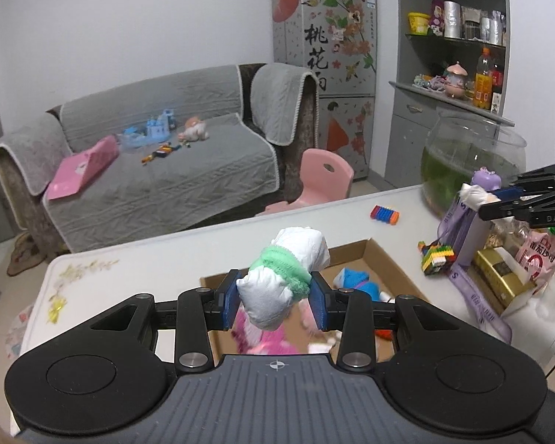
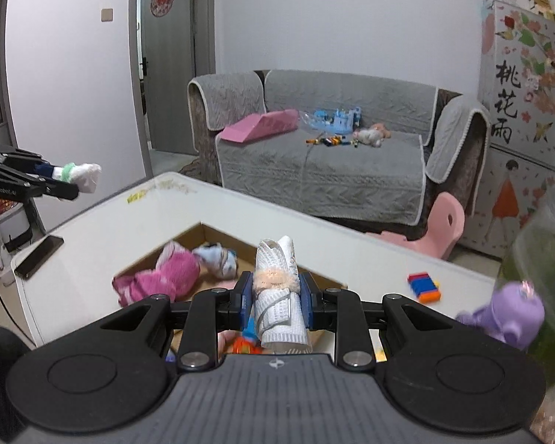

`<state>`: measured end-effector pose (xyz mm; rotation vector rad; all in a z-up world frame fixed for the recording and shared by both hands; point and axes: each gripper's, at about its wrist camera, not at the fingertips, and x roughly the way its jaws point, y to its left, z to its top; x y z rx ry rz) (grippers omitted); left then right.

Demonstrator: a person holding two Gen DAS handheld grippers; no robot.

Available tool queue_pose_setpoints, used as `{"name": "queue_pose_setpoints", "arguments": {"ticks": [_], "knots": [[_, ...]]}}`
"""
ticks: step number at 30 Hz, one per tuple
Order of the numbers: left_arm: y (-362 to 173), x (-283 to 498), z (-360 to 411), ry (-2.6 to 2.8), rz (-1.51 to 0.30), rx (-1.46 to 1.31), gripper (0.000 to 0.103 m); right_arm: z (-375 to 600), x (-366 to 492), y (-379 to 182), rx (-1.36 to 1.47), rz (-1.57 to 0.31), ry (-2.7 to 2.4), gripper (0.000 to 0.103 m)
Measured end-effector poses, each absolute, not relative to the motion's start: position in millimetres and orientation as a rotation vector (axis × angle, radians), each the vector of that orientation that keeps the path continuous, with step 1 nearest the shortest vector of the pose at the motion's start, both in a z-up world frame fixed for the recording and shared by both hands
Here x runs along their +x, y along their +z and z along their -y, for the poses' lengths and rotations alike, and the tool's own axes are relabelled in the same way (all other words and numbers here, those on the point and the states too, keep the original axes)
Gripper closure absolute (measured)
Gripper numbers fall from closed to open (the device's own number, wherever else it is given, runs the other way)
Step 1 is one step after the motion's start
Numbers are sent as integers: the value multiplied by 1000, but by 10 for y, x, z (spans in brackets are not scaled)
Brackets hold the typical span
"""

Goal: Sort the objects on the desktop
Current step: 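Carry both sock rolls over the box and open both tools to drop them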

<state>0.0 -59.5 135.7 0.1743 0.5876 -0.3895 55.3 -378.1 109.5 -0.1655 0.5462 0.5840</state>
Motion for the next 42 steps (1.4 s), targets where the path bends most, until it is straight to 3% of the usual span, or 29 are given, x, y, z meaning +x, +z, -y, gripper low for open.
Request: {"name": "queue_pose_setpoints", "arguments": {"ticks": [14, 31, 42], "knots": [[1249, 653, 1271, -474, -650, 213, 58, 3505, 1047, 1073, -195, -573, 644, 79], [307, 1536, 1684, -452, -905, 246, 57, 3406, 1509, 465, -184, -751, 608, 79], [-104, 1705, 1814, -431, -998, 270, 57, 3368, 1603, 184, -195, -831, 582, 79]]}}
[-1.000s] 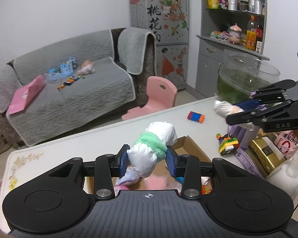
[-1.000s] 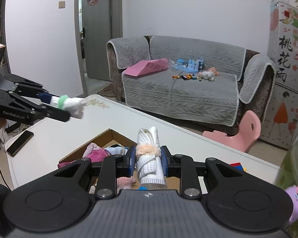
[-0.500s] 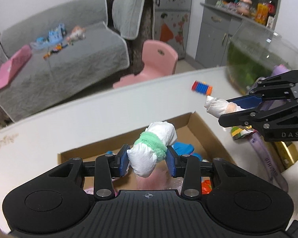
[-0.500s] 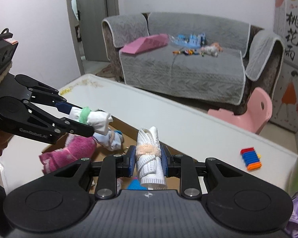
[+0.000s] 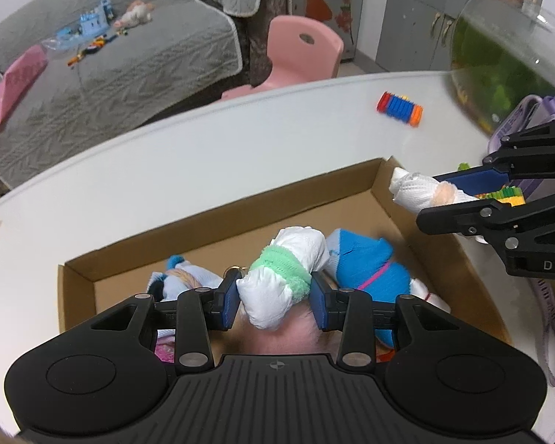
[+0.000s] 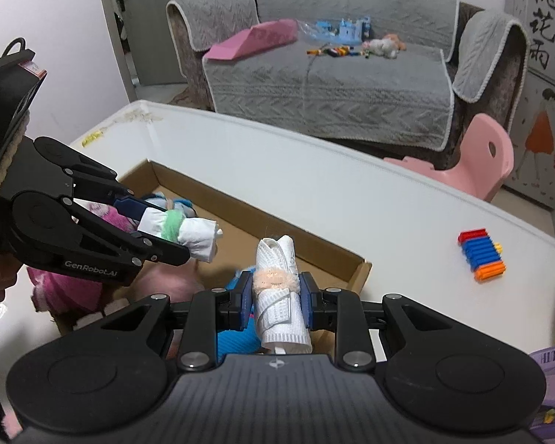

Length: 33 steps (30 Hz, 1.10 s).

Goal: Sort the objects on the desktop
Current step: 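Carry both sock rolls over the box and open both tools to drop them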

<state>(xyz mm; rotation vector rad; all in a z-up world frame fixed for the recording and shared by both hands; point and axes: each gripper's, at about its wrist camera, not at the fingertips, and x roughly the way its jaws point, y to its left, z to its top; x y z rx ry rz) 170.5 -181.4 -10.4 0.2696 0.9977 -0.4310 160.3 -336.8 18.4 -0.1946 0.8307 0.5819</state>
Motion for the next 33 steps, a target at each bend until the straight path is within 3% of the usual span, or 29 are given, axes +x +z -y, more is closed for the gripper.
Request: {"name": "queue_pose_setpoints", "arguments": {"ticks": [14, 19, 26, 33], "knots": [[-284, 1795, 1842, -394, -1035, 276, 55, 3288, 1693, -54, -213, -884, 528, 77], [-204, 1746, 1800, -394, -1015, 266, 39, 3318, 1663, -2, -210, -854, 507, 67], [10, 1451, 1708, -441, -975, 244, 38, 3395, 1450, 182, -223, -814, 516, 67], [295, 785, 1327, -505, -908, 196, 28, 3508, 968, 385, -243, -755, 551, 62]]}}
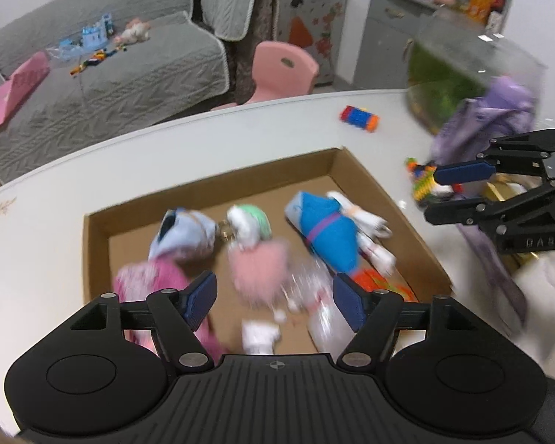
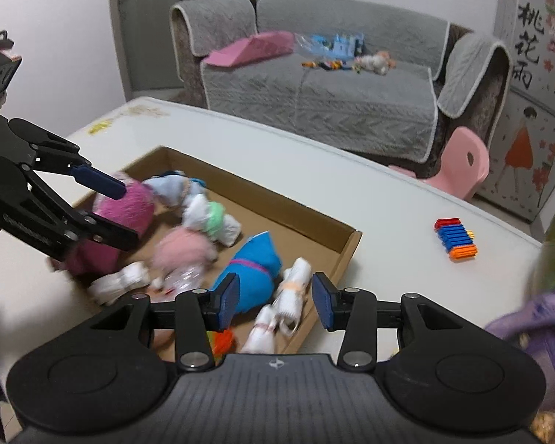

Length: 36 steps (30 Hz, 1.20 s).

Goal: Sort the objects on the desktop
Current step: 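Carry both sock rolls over the box and open both tools to drop them, then grasp the white black-banded sock with the left tool while the right tool grasps the pink-banded sock roll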

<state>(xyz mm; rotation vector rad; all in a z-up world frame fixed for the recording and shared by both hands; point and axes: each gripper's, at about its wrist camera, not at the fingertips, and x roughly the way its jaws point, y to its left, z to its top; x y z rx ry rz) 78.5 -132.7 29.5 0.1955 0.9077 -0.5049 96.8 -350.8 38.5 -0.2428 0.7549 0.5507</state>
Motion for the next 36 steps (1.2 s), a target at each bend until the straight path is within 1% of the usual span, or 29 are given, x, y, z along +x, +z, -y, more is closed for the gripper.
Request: {"name": "queue_pose_setpoints", "arguments": {"ticks": [2, 5, 10, 16, 19, 24, 28, 36], "knots": [[334, 555, 1177, -527, -891, 182, 23, 3553, 779, 428, -244, -733, 566, 58], [314, 157, 1001, -553, -874, 205, 22, 3595, 453, 436, -263, -708, 602, 54], [111, -491, 797, -617, -885, 263, 22, 3536, -33, 276, -312, -716, 668, 54], [-294, -1043, 793, -711, -895, 372, 22, 3401, -303, 51, -323, -745, 721, 54], [-497, -1095, 838, -726, -913, 402, 22, 3341, -340, -41, -319, -750, 741, 53], [-682, -929, 899, -699, -938, 377, 22, 3290, -313, -174, -341, -757, 743, 51], [-769, -828, 913, -694, -958, 357, 22, 3276, -278, -266, -354, -774, 736, 51], [-794, -832, 964, -688, -936, 379, 21, 3246, -257, -434, -380, -795, 724, 51]]}}
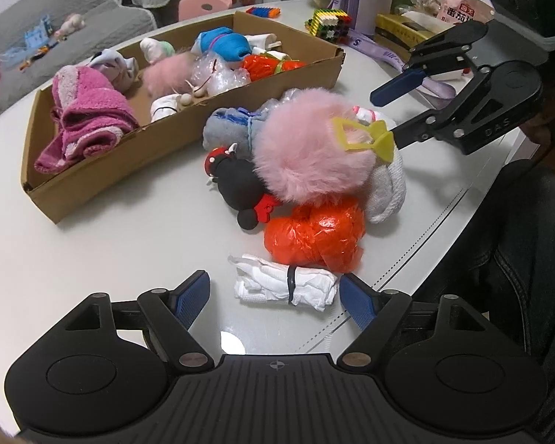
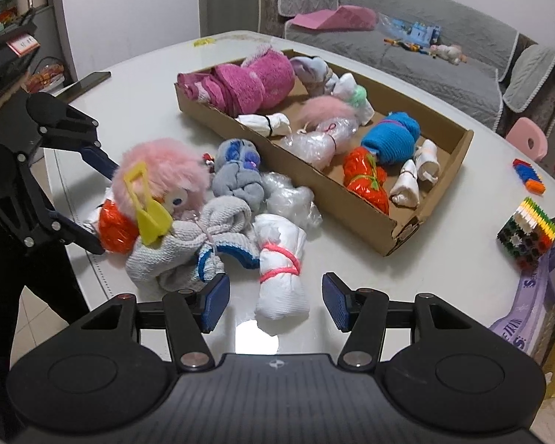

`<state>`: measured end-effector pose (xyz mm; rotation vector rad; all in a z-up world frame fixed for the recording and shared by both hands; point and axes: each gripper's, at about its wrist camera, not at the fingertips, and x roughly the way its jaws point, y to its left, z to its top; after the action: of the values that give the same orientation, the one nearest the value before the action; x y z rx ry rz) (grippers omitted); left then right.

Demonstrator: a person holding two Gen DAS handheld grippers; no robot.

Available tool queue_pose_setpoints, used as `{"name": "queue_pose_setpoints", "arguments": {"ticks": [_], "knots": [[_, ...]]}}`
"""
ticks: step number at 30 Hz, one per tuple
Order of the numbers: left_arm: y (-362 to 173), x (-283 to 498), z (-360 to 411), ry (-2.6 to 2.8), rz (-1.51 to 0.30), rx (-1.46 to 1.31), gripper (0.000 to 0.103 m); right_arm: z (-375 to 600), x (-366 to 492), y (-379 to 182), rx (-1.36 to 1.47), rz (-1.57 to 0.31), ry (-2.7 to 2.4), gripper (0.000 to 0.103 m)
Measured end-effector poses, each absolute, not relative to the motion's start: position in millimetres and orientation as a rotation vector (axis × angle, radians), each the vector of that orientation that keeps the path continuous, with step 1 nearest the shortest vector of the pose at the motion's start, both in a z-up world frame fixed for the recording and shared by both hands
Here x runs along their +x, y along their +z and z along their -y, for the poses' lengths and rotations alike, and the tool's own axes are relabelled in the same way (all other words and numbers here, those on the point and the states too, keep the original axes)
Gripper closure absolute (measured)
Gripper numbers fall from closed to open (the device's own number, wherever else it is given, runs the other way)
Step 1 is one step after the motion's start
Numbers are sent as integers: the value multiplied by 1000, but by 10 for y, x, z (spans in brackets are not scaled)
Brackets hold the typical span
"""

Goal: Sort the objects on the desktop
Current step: 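Grasp the white black-banded sock with the left tool while the right tool grasps the pink-banded sock roll, then carry both sock rolls into the box and open both tools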

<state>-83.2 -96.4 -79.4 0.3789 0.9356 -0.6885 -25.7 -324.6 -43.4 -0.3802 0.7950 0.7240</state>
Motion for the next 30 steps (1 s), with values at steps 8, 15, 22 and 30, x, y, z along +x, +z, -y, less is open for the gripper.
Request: {"name": "queue_pose_setpoints", "arguments": {"ticks": [8, 15, 22, 30], "knots": [[-789, -875, 990, -695, -906, 376, 34, 3211, -210, -556, -382, -826, 706, 61], [-755, -890, 956, -644, -888, 387, 44, 3201, -215, -559, -354, -827, 707, 74], [-619, -902, 832, -607, -870, 379, 44, 3302, -254, -416, -323, -807, 710, 74], [-62, -809, 589, -558, -791, 340, 44, 3492, -211, -113, -294, -766, 684, 74]]}}
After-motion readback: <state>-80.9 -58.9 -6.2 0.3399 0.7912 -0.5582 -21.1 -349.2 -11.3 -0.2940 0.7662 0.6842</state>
